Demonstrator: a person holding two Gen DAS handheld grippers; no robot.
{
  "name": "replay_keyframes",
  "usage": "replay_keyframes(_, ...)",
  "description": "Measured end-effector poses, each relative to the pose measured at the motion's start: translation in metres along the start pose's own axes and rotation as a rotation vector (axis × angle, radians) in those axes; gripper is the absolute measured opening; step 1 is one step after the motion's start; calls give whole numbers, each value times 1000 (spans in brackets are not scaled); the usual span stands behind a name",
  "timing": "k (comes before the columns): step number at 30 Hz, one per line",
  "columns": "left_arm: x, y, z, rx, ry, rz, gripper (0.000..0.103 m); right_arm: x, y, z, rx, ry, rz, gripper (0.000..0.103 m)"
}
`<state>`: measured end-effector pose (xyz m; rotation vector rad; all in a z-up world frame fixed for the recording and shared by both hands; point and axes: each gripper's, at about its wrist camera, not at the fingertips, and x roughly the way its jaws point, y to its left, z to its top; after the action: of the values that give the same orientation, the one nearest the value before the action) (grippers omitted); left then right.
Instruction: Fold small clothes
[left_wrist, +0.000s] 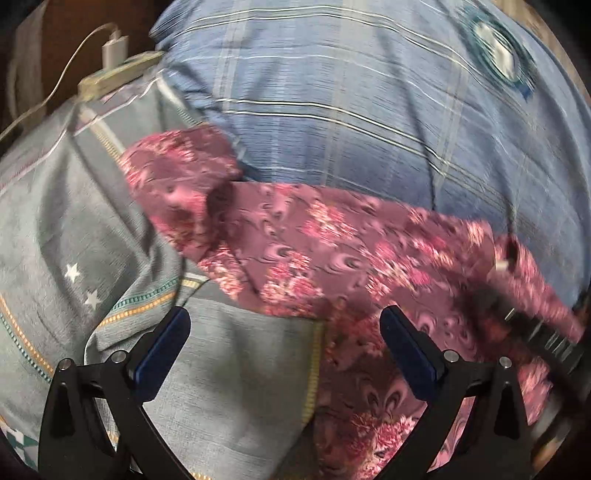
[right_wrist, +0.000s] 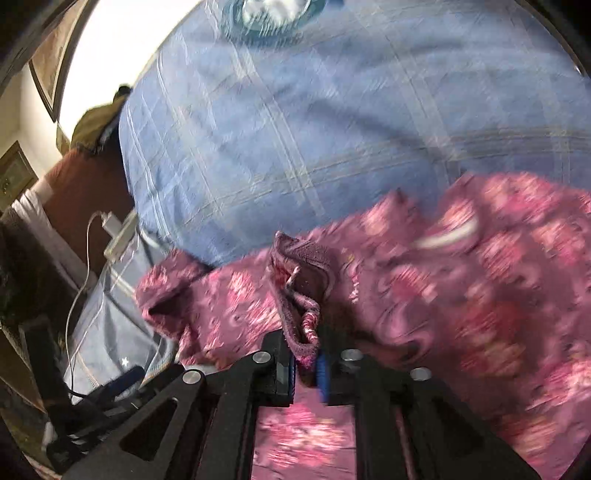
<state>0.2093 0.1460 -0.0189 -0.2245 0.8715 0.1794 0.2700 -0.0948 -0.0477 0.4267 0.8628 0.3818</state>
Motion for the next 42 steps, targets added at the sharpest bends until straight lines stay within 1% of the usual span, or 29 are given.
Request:
replay_keyframes(2, 2, 6, 3, -47, 11, -28, 103, 6, -4, -9, 27, 44, 4, 23)
replay_keyframes(4, 2, 6, 3, -69, 20, -60, 103, -7, -10, -13, 47, 44, 45, 25)
replay_keyframes(6, 1, -3, 3, -58, 27, -79, 103, -38, -22, -19, 76, 19, 104, 32)
replay_keyframes(7, 0, -12, 1, -40, 32, -92, 103, -53, -32, -22, 90, -3, 114, 36)
replay_keyframes(9, 2, -31, -4, 4, 61, -130, 103, -89, -63, -33, 140, -54, 88, 53)
replay_keyframes(10, 3, -38, -6, 20, 75, -150, 103, -103, -81, -38, 178, -76, 58, 54)
replay_keyframes(12, 11, -60, -15, 75, 136, -191, 103, -126, -114, -46, 246, -107, 2, 55)
replay_keyframes(13, 16, -68, -18, 93, 160, -195, 103, -136, -129, -50, 276, -123, -41, 55)
replay_keyframes(14, 20, -76, -22, 112, 178, -191, 103, -141, -140, -52, 306, -130, -59, 55)
replay_keyframes(16, 25, -86, -27, 138, 184, -175, 103, -142, -152, -53, 361, -131, -18, 55)
replay_keyframes(17, 27, -88, -28, 138, 185, -181, 103, -138, -148, -51, 355, -124, 11, 55)
replay_keyframes(19, 36, -90, -29, 81, 217, -243, 103, -126, -135, -45, 322, -93, 57, 55)
replay_keyframes(21, 49, -90, -31, -8, 268, -318, 103, -113, -127, -41, 343, -49, 31, 54)
replay_keyframes(22, 52, -91, -31, -32, 264, -320, 103, -111, -127, -42, 372, -37, 25, 54)
replay_keyframes(23, 50, -94, -31, -33, 238, -314, 103, -111, -127, -44, 389, -43, 24, 54)
replay_keyframes(24, 50, -98, -30, -24, 232, -327, 103, -115, -130, -46, 392, -56, 13, 54)
replay_keyframes(25, 53, -103, -30, -25, 252, -343, 103, -118, -132, -48, 389, -71, -8, 54)
replay_keyframes(27, 52, -104, -30, -53, 239, -375, 103, -122, -143, -49, 404, -74, -34, 54)
replay_keyframes(29, 54, -108, -30, -83, 232, -420, 103, -125, -155, -54, 451, -79, -21, 54)
replay_keyframes(30, 55, -110, -30, -82, 231, -417, 98, -128, -157, -55, 460, -85, -17, 54)
replay_keyframes(31, 55, -114, -29, -72, 220, -412, 83, -133, -160, -56, 461, -97, -17, 54)
replay_keyframes(32, 55, -119, -28, -52, 209, -407, 73, -137, -162, -57, 456, -110, -25, 54)
replay_keyframes(34, 56, -122, -25, -15, 218, -394, 20, -147, -172, -57, 461, -153, -49, 54)
replay_keyframes(35, 57, -121, -25, -9, 219, -385, 13, -151, -179, -55, 477, -175, -56, 54)
replay_keyframes(37, 57, -118, -23, -26, 200, -382, 9, -156, -194, -50, 511, -217, -69, 54)
replay_keyframes(38, 55, -116, -21, -30, 188, -378, 9, -156, -200, -46, 522, -231, -66, 55)
replay_keyframes(39, 52, -115, -19, -28, 173, -370, 8, -153, -204, -42, 528, -229, -64, 57)
replay_keyframes(41, 44, -111, -16, -19, 136, -346, 6, -143, -213, -33, 556, -203, -58, 57)
replay_keyframes(42, 38, -109, -13, -12, 106, -319, 3, -142, -215, -29, 568, -212, -19, 46)
